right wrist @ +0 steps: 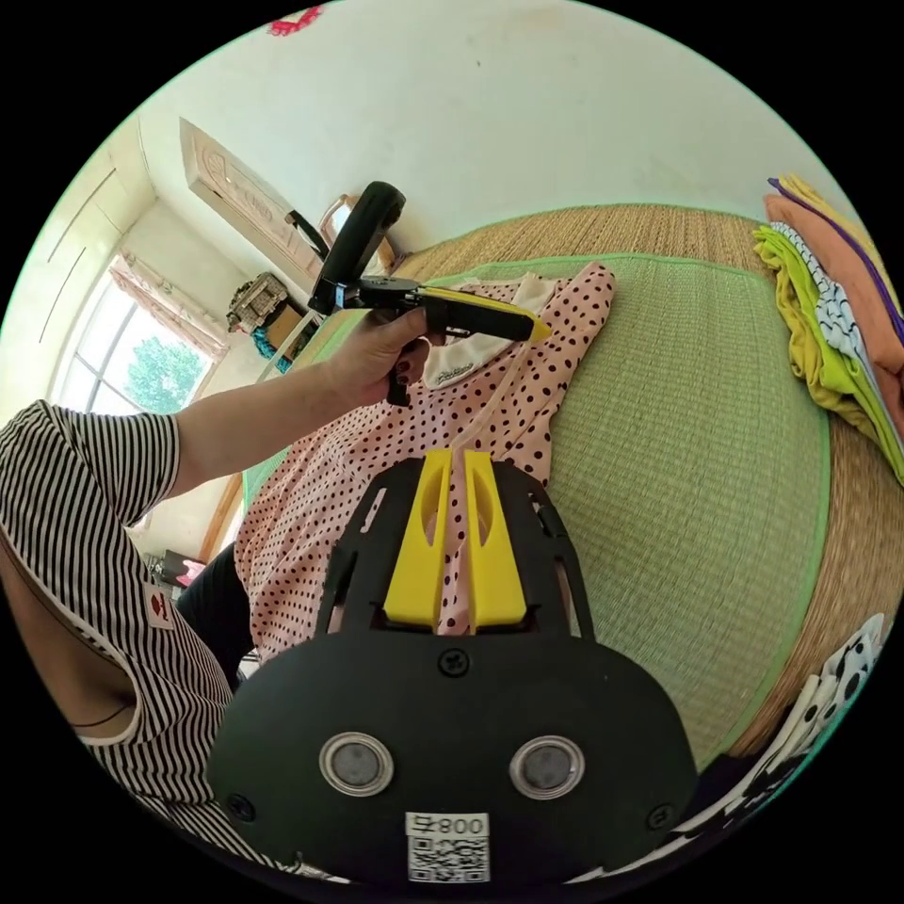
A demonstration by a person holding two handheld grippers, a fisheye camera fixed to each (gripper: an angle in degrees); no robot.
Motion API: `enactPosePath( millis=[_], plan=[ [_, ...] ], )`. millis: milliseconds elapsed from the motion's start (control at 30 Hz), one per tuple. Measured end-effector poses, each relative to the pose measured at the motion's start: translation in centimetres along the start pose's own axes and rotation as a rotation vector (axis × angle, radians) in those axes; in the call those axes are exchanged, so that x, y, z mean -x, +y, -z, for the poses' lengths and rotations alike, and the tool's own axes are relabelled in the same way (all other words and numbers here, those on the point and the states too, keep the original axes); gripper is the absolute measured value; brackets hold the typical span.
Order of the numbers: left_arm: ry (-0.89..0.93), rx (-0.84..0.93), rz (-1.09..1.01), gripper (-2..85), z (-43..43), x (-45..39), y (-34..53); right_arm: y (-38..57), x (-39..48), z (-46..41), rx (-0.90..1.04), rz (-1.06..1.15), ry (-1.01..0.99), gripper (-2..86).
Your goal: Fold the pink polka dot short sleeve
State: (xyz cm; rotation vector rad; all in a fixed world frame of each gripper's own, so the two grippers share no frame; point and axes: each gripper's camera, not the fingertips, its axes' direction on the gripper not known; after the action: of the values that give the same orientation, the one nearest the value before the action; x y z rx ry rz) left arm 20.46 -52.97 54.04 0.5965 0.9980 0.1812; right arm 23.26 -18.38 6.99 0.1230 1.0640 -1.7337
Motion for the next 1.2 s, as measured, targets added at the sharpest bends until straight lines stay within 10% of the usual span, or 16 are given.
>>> enactPosePath(
  millis=[1200],
  plan=[
    [0.193,0.045,0.070,0.4,22.5,0.2,9.9,0.0,5.1,-6.7,-0.039,-0.131,0.145,0.2]
  ],
)
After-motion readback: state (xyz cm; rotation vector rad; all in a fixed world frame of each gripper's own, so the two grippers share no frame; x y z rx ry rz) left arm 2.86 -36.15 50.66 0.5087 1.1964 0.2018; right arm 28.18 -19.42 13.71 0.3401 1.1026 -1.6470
